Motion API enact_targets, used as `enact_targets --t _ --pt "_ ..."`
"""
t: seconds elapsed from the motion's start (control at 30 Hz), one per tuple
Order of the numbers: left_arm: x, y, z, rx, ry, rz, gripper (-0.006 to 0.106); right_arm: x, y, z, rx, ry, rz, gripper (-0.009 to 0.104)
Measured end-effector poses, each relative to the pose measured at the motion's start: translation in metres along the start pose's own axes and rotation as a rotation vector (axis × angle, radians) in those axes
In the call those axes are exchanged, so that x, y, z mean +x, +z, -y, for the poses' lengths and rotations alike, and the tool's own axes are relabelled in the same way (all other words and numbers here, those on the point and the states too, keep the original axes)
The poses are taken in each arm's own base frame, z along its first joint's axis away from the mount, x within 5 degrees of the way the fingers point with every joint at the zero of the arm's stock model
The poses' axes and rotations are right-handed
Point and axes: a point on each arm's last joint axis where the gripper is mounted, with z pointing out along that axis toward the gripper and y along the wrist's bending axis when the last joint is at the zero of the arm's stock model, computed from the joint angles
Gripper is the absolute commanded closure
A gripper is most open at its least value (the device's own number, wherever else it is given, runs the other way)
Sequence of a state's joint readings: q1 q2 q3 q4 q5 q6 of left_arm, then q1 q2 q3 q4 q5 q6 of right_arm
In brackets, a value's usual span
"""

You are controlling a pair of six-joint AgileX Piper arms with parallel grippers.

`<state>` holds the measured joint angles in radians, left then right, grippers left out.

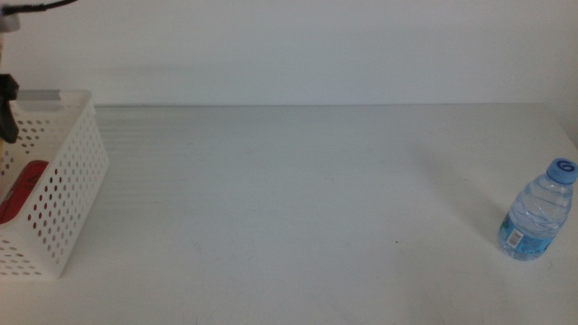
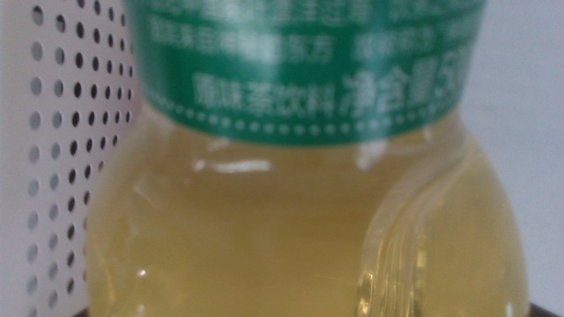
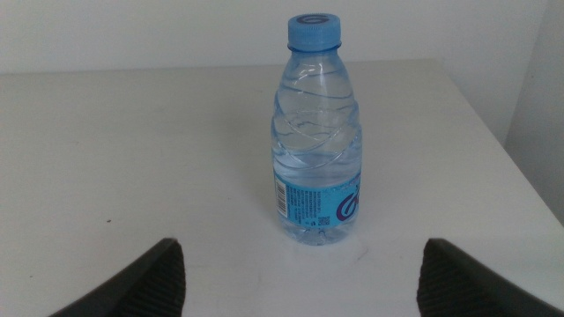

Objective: Use arms to grab the bottles and put them into the dustbin to the left of the table.

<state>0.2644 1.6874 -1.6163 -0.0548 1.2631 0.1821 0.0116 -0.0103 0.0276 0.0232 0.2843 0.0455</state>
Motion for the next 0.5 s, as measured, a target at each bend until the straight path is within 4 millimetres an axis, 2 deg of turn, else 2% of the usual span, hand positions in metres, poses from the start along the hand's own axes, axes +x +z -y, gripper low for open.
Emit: enact_targets --t 0.2,0.5 --pt "-0.012 0.03 -0.02 0.014 -0.006 -0.043 0.105 0.0 0.0 0.0 0.0 0.0 0.0 0.02" --pt "-0.015 0.065 -0.031 -0.037 0.057 -0.134 0.105 0.0 0.0 0.0 0.0 0.0 0.0 0.02"
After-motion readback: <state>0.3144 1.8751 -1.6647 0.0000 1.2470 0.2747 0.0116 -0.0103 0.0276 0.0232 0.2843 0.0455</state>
